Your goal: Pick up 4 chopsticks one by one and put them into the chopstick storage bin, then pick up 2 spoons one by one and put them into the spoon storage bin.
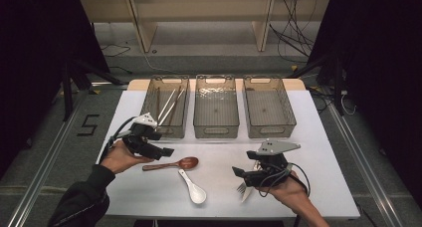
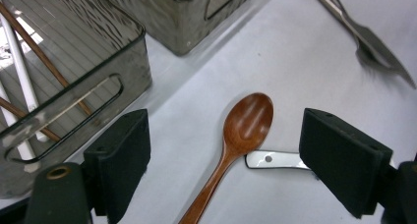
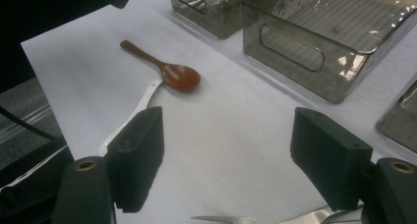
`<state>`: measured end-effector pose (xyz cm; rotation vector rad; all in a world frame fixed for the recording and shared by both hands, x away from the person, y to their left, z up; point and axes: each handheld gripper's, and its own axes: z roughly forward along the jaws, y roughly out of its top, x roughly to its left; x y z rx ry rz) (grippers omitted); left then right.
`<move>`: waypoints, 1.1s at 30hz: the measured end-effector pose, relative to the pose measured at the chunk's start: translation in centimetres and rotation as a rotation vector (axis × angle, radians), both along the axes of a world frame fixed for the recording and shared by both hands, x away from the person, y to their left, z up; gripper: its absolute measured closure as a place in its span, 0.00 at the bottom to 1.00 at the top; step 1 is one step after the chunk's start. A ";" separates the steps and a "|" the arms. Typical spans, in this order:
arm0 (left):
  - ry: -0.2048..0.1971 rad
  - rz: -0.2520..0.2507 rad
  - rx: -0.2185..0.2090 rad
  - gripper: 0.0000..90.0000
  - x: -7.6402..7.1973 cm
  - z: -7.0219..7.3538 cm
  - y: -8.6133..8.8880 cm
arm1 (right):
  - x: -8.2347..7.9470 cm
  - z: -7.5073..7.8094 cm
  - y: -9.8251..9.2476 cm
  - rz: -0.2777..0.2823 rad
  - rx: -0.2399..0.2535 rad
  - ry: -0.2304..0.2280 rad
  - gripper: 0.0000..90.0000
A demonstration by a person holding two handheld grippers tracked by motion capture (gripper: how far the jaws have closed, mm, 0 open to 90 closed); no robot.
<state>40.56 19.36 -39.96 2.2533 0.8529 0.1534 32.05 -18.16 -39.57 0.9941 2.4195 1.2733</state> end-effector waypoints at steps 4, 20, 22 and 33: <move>0.000 -0.009 0.033 0.22 -0.1 -0.4 -0.3 | 0.0 0.0 -0.1 -0.001 0.002 0.001 0.33; 0.051 -0.043 0.208 0.22 0.0 -3.4 -1.5 | 0.1 -0.1 0.0 -0.001 0.000 0.005 0.33; 0.057 -0.046 0.214 0.23 0.1 -3.6 -1.5 | 0.1 -0.1 0.0 0.000 -0.002 0.006 0.33; 0.064 -0.070 0.268 0.28 0.6 -4.4 -1.6 | 0.2 -0.2 0.0 0.002 -0.002 0.009 0.33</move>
